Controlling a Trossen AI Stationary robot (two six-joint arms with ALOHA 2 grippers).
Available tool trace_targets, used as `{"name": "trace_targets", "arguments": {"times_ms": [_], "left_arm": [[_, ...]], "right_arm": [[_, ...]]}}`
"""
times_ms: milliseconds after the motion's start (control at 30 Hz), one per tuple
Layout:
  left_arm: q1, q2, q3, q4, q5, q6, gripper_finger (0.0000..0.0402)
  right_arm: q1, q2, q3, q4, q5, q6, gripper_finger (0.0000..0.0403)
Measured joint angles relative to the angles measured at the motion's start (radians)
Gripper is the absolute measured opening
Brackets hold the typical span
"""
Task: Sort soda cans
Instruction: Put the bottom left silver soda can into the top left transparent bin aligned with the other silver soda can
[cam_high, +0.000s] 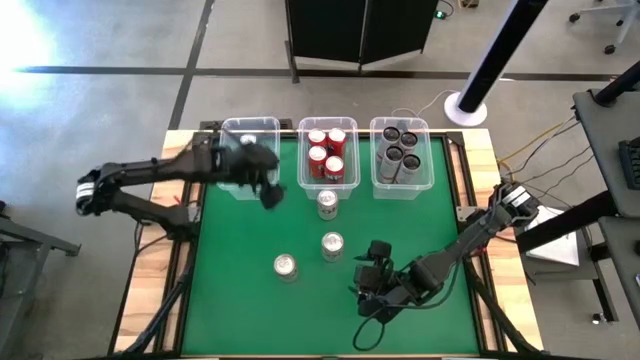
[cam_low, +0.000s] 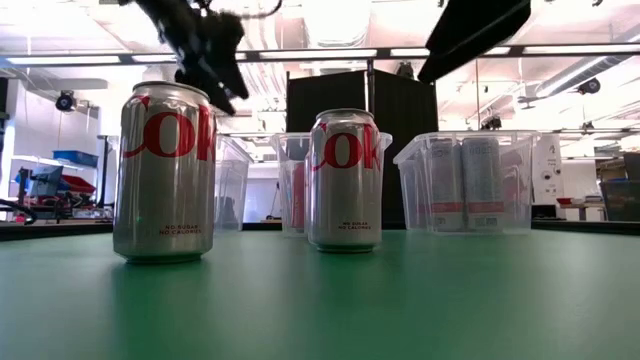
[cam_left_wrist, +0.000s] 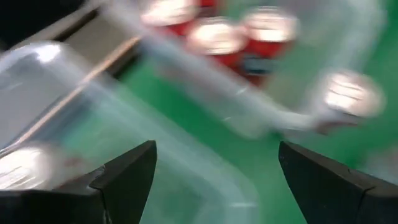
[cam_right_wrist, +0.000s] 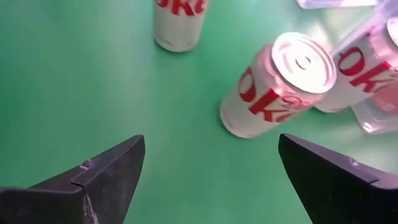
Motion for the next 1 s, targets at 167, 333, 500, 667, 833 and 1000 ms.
{"name": "trace_targets", "arguments": {"times_ms": [167, 333, 500, 667, 833, 1000], "left_arm": [[-0.281, 0.01, 0.0, 0.002, 0.001, -0.1, 0.0322], [-0.583, 0.009, 0.0, 0.05, -0.062, -0.195, 0.0322], [-0.824, 0.062, -0.012, 0.041, -0.295, -0.234, 0.0322], [-0.866, 0.141, -0.012, 0.056, -0.314, -0.31, 0.0327], [-0.845, 0.206, -0.01, 0.055, -0.278, -0.325, 0.0348], [-0.819, 0.236, -0.002, 0.05, -0.246, -0.317, 0.0359]], "right_arm": [[-0.001, 0.001, -0.007, -0.015, -0.003, 0.03, 0.0364], [-0.001, 0.002, -0.009, -0.011, 0.0, 0.032, 0.0364], [-0.001, 0.002, -0.009, -0.009, 0.001, 0.032, 0.0364], [-0.001, 0.002, -0.009, -0.006, 0.001, 0.032, 0.0364], [-0.001, 0.003, -0.009, -0.005, 0.0, 0.029, 0.0364], [-0.001, 0.003, -0.009, -0.005, 0.0, 0.025, 0.0364]]}}
